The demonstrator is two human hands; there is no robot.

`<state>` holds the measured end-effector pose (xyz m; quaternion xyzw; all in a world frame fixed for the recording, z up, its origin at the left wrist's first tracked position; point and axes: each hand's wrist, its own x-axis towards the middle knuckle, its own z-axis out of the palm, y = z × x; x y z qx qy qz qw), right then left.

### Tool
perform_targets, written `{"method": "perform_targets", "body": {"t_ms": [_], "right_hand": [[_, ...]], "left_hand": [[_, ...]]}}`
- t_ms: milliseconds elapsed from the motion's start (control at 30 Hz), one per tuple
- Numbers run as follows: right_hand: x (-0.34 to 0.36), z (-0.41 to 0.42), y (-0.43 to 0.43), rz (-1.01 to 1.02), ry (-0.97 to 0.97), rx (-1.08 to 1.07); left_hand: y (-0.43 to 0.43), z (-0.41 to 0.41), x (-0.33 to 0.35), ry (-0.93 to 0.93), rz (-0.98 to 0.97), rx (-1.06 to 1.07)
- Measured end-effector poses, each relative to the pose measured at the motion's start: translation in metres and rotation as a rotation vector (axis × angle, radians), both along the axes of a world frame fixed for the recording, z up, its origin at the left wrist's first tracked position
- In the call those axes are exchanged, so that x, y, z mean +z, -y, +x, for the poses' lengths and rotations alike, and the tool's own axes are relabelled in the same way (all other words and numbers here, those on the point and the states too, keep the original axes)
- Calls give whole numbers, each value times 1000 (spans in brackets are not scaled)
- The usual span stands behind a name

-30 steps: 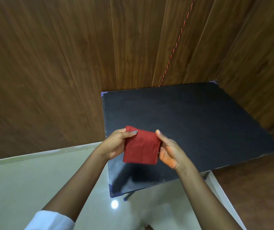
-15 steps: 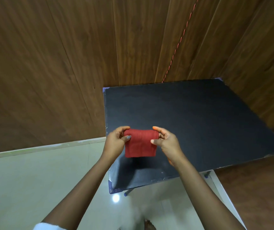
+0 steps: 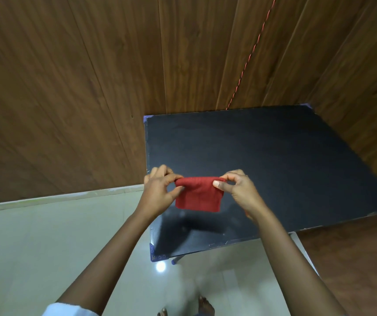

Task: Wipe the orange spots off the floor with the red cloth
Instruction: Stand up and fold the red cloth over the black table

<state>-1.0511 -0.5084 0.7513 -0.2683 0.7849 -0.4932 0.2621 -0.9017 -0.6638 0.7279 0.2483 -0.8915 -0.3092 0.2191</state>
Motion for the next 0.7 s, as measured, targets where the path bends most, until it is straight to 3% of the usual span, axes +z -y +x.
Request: {"method": "perform_targets", "body": {"t_ms": [33,167,233,333,400,500,567,700], "right_hand": [[2,-2,0,-44,69,23],[1,9,12,-203,453,-6],[-11,16,16,-219,685,-49],[-35,28,7,-67,930,61],[-48,36,4,-30,956,116],[-70,54,12,71,845,-30],[-90,67,18,179,702,-87],[-118,85,15,541,-56,19]], "left_hand": [[3,0,0,-22,118,-22],[-6,5,4,-167,1109,-65],[-15,8,-3,-214,1357,30],[-22,21,-20,-173,1505,178],[-24,34,-33,-94,1526,189],[-25,44,-58,11,1457,227],[-30,47,-74,110,1186,331],[-44,51,-95,387,426,327]]}}
